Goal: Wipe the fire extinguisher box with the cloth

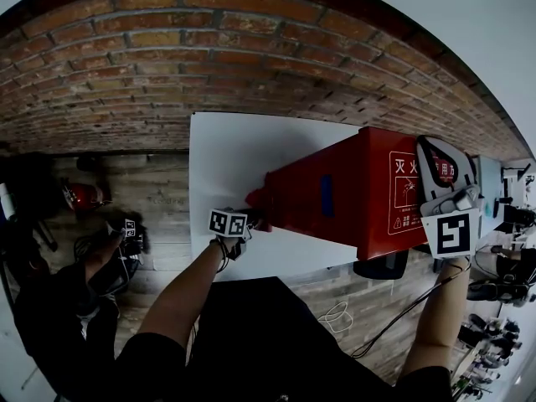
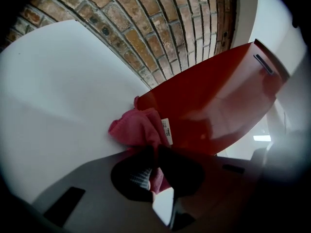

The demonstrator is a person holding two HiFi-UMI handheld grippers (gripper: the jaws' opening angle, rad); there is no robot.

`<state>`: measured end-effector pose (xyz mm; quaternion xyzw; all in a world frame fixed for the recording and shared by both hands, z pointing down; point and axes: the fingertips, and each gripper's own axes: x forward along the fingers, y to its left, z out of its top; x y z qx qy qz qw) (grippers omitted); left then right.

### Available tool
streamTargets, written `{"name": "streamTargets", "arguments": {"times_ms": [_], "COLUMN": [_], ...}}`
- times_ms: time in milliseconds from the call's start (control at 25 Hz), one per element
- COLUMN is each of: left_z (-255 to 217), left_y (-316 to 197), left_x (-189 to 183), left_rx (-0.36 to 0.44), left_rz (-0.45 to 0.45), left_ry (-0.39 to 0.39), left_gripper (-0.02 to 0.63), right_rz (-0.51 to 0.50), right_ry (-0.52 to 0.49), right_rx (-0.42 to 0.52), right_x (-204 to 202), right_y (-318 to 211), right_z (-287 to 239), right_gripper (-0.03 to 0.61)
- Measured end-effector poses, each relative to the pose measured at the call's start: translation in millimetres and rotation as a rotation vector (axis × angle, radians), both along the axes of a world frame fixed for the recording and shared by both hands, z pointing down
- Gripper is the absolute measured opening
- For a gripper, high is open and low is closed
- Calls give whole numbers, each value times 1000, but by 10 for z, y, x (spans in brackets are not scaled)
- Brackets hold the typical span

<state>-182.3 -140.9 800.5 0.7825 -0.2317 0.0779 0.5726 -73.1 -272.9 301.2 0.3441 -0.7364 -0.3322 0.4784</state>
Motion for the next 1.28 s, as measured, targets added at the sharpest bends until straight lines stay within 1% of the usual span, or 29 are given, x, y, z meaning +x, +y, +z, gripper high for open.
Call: {"name": "streamTargets", "arguments": {"times_ms": [600,920,1280], "left_z": [-442,-738,-1070], "left_y": [-30,-47,-71], "left_x": [-9,19,71], "left_rx": [9,22,43], "left_rz": [-56,-66,-66], "left_ry": [135,210,274], "left_gripper": [63,63,63], "right_rz": [2,4,3], "right_ry": [-1,-3,-18], "right_rx": [0,-1,0], "right_x": [3,8,-7], "right_y": [-2,-1,-1], "right_z": [1,7,1], "right_gripper": [20,20,20]}}
